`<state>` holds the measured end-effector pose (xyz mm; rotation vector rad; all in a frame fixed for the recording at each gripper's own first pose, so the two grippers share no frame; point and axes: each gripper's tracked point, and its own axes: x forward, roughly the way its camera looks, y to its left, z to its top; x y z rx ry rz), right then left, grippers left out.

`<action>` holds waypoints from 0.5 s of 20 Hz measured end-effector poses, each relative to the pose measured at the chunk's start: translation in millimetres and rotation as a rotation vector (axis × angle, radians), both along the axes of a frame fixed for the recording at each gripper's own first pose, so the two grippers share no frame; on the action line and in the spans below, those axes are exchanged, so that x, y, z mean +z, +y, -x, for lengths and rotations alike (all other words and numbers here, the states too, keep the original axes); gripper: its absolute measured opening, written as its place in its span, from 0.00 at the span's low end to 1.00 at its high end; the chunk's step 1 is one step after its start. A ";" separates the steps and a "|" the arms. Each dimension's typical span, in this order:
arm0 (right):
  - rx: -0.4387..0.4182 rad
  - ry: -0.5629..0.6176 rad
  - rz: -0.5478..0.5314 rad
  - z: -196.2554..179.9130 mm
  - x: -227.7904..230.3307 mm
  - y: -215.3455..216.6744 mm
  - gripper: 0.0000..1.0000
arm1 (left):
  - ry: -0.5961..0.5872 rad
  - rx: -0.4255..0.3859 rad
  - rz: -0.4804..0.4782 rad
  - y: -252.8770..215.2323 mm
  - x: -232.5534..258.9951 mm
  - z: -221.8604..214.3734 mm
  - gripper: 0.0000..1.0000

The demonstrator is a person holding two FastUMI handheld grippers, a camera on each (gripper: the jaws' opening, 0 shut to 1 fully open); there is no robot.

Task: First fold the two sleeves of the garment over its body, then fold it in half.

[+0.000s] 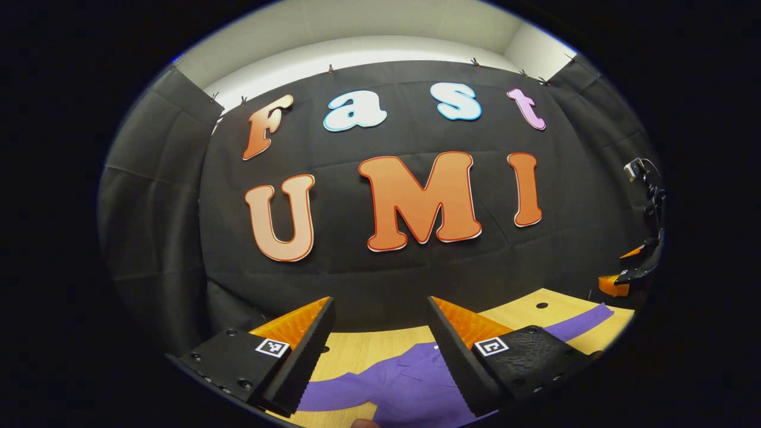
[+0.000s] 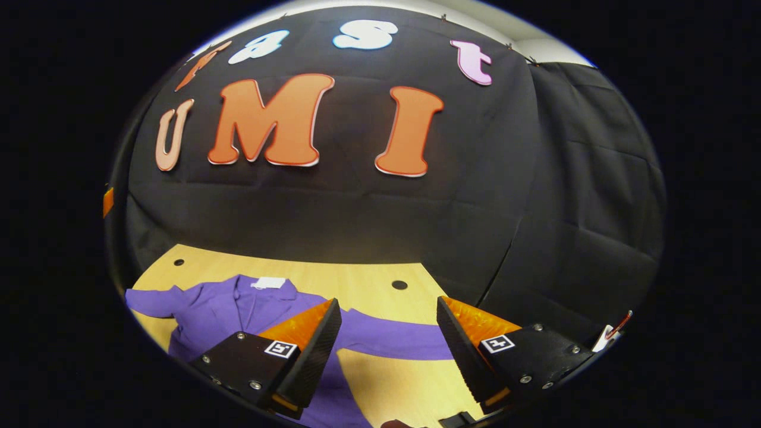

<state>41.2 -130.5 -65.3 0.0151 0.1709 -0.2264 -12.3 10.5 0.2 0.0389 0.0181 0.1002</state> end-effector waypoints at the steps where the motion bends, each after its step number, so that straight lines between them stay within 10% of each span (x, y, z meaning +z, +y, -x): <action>1: -0.021 0.041 -0.018 -2.9 -12.2 -13.6 0.97 | 0.003 0.008 0.000 -2.2 -2.3 0.2 0.97; 10: -0.117 0.281 -0.215 -36.8 -115.1 -115.1 0.97 | 0.055 0.094 -0.015 -24.8 -7.5 2.7 0.97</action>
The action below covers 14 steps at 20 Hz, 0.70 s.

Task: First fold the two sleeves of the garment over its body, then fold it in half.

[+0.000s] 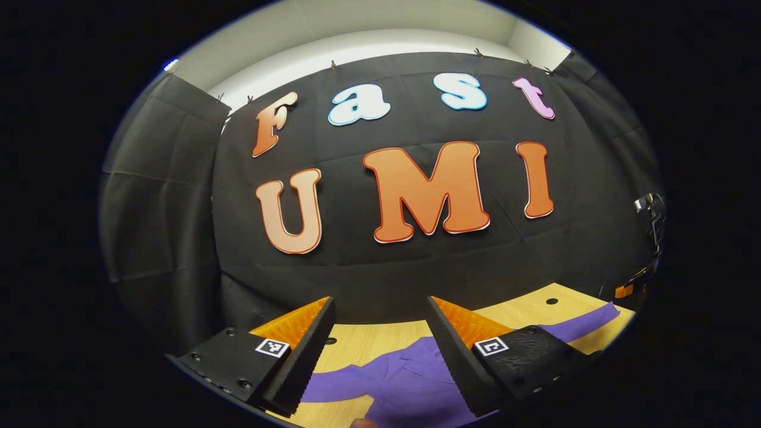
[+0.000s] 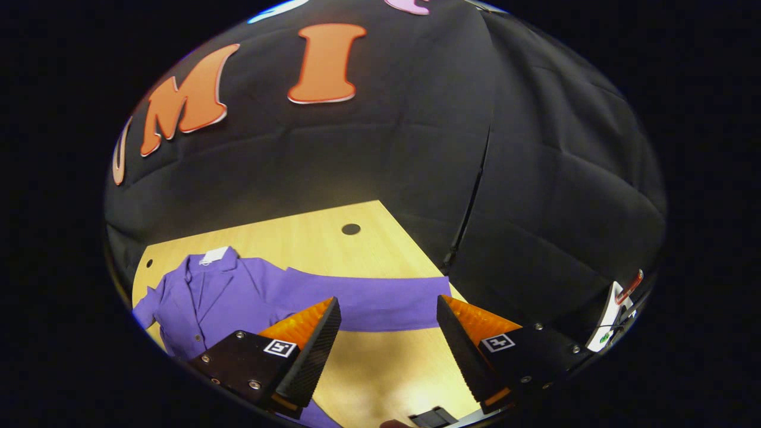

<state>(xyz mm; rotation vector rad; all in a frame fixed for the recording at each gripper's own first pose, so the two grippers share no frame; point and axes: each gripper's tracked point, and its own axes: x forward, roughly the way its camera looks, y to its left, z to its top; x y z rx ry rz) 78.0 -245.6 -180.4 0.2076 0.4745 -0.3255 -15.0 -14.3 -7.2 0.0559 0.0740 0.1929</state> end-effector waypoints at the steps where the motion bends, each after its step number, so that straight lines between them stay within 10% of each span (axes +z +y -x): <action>1: -0.013 0.039 -0.013 -5.0 -13.0 -12.5 0.97 | 0.009 0.013 0.002 -2.9 -3.0 2.2 0.97; 14: 0.039 0.424 -0.287 -53.0 -121.5 -63.0 0.97 | 0.159 0.056 -0.068 -39.4 -30.3 22.0 0.98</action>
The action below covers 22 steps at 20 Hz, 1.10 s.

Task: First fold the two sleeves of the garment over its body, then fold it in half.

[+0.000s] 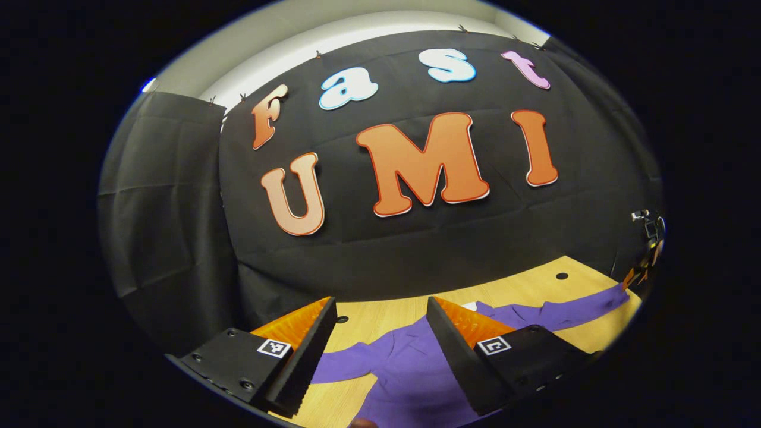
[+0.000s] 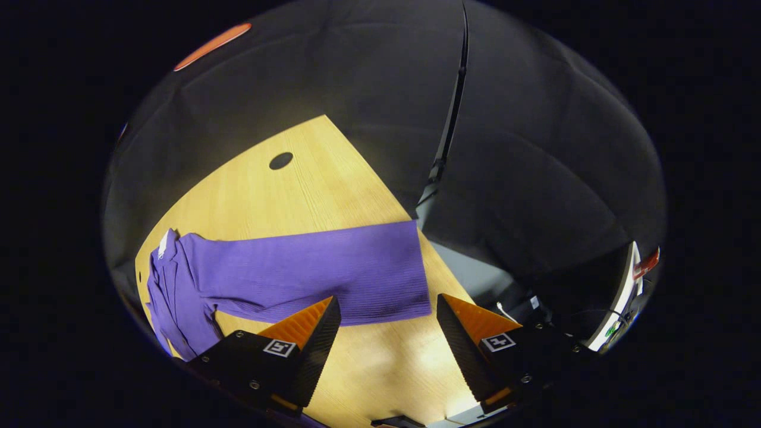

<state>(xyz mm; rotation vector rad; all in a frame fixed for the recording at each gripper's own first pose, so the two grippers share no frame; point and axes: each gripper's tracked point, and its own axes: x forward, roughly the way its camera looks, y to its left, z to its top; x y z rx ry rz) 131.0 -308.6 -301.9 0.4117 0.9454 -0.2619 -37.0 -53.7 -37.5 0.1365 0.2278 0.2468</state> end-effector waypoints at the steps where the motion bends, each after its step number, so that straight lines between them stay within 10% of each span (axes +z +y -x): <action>1: 0.008 0.019 -0.022 -5.3 -5.9 -0.1 0.97 | 0.010 0.000 -0.003 -2.3 -1.8 1.7 1.00; 14: 0.008 0.138 0.007 -23.6 -53.3 -18.2 0.84 | 0.083 0.022 -0.007 -5.0 -15.5 11.2 0.98; 16: 0.044 0.118 0.023 -24.9 -51.6 -10.5 0.68 | 0.084 0.009 -0.009 -8.2 -15.5 5.6 0.98; 17: 0.047 0.092 0.031 -29.2 -49.9 -8.5 0.41 | 0.080 0.000 -0.014 -9.6 -14.1 4.1 0.98; 18: 0.040 0.083 0.023 -31.1 -48.0 -6.0 0.41 | 0.077 -0.010 -0.017 -12.2 -13.0 2.5 0.98; 19: 0.026 0.078 -0.008 -32.6 -46.8 -1.2 0.12 | 0.077 -0.023 -0.016 -15.1 -13.4 1.7 0.98; 22: 0.030 0.033 -0.044 -30.0 -25.9 7.7 0.05 | 0.069 -0.050 -0.019 -16.7 -11.2 0.3 0.98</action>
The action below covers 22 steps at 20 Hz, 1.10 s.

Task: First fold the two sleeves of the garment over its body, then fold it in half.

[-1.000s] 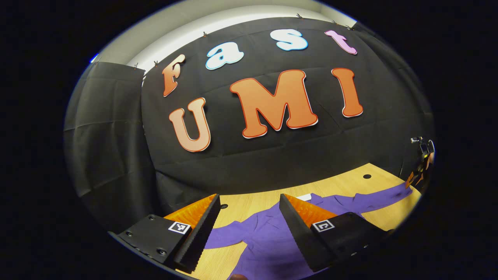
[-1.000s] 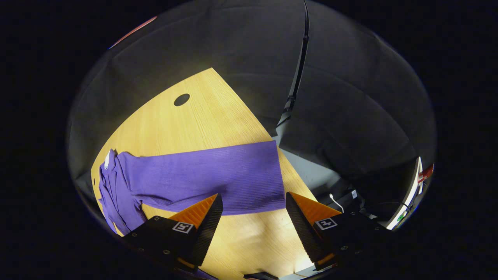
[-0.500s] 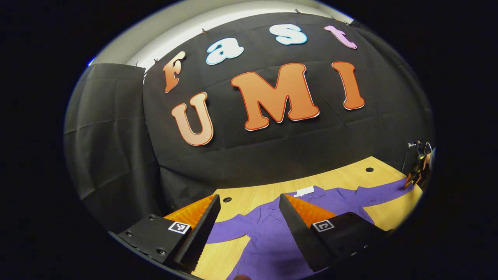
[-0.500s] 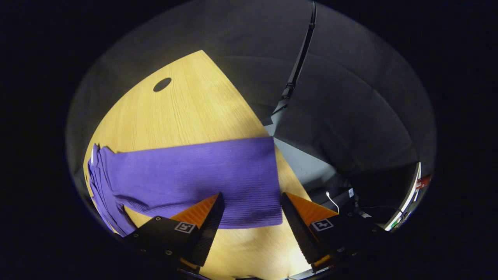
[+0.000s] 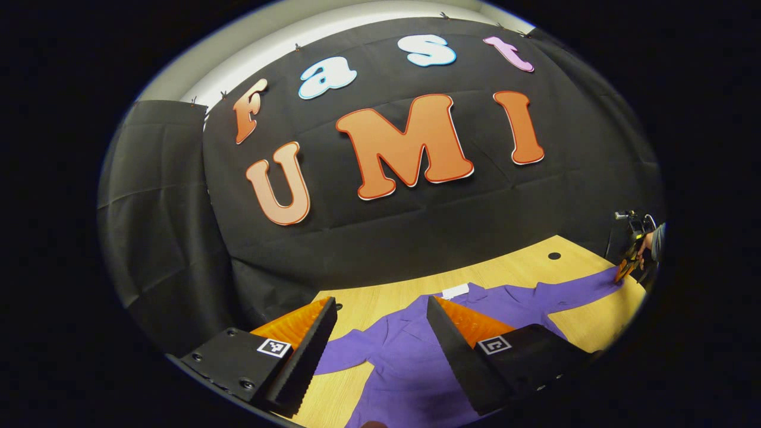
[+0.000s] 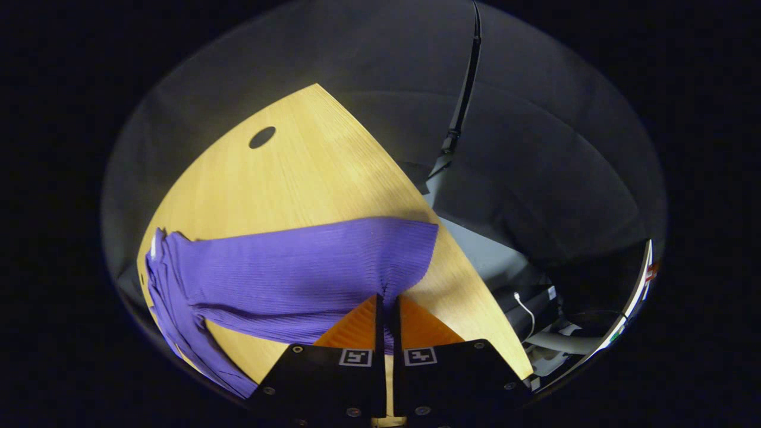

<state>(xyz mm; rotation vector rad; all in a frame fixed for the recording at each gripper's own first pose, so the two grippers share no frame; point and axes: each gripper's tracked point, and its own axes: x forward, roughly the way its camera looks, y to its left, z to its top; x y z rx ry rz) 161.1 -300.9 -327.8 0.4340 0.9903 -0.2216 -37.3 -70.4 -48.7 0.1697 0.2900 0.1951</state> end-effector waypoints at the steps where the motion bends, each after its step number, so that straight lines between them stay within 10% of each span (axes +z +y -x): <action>1: 0.000 -0.005 0.001 3.7 9.7 3.2 0.05 | 0.001 -0.003 0.003 2.2 -1.6 0.5 0.98; 22: 0.218 -0.385 0.086 12.4 254.5 230.7 0.04 | -0.060 0.046 0.107 153.8 -28.1 14.8 0.98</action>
